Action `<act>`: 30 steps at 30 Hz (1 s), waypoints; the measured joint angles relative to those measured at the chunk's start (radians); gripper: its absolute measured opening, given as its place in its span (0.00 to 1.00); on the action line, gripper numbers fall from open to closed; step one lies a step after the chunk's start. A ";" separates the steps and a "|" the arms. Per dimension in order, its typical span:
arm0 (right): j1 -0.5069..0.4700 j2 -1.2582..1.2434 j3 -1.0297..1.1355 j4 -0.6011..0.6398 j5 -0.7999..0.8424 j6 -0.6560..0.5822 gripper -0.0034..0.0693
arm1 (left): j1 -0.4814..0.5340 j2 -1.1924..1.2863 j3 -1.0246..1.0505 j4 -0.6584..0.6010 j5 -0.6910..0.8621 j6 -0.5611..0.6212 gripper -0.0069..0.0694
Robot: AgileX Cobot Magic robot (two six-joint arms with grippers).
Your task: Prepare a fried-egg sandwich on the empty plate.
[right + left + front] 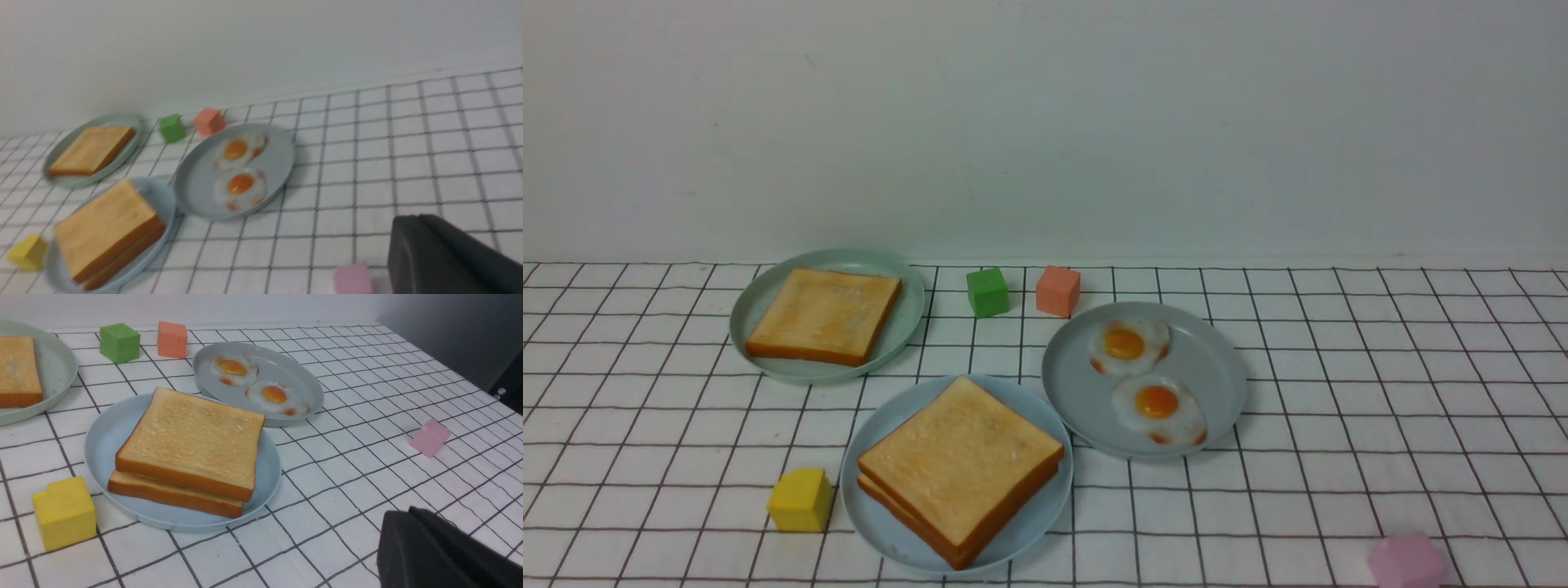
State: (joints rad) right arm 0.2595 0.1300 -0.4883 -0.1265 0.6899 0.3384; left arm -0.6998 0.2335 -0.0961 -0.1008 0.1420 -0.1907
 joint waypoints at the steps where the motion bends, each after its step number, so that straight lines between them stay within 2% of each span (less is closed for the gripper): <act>1: -0.049 -0.010 0.035 0.001 -0.046 -0.033 0.03 | 0.000 0.000 0.000 0.000 0.001 0.000 0.07; 4: -0.163 -0.053 0.194 0.033 -0.205 -0.136 0.03 | 0.000 0.000 0.000 0.000 0.002 0.000 0.07; 10: -0.207 -0.135 0.482 0.065 -0.364 -0.173 0.03 | 0.000 0.000 0.000 0.000 0.004 0.000 0.08; 30: -0.208 -0.140 0.508 0.076 -0.312 -0.184 0.04 | 0.000 0.000 0.000 0.000 0.005 0.000 0.10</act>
State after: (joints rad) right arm 0.0514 -0.0101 0.0198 -0.0504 0.3780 0.1544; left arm -0.6998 0.2335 -0.0961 -0.1008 0.1472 -0.1907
